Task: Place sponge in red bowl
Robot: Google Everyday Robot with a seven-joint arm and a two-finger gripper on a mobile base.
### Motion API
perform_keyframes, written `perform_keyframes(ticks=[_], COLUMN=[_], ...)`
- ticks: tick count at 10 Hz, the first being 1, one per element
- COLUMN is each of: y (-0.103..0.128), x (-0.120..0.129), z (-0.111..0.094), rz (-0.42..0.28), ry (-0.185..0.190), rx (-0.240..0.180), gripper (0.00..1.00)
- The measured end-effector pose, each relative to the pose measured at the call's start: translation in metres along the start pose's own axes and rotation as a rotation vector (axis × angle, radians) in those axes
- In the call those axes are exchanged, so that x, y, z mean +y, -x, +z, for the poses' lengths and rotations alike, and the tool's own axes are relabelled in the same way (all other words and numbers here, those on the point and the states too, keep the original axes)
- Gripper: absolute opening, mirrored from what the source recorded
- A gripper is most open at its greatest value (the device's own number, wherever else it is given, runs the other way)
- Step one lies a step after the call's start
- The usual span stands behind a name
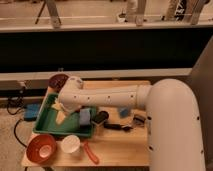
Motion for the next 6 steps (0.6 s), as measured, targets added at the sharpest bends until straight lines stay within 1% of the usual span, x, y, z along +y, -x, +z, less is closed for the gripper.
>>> perform_keyframes(ticks=[3, 4, 6], y=[-0.004, -0.003, 0.0], x=[0.005, 0.008, 0.022], z=[0.0, -0.002, -0.004], rz=[0.002, 0.019, 0.053], ry=[0.012, 0.016, 0.033], rx=[-0.015, -0.018, -0.02], gripper=[0.8, 0.8, 0.8])
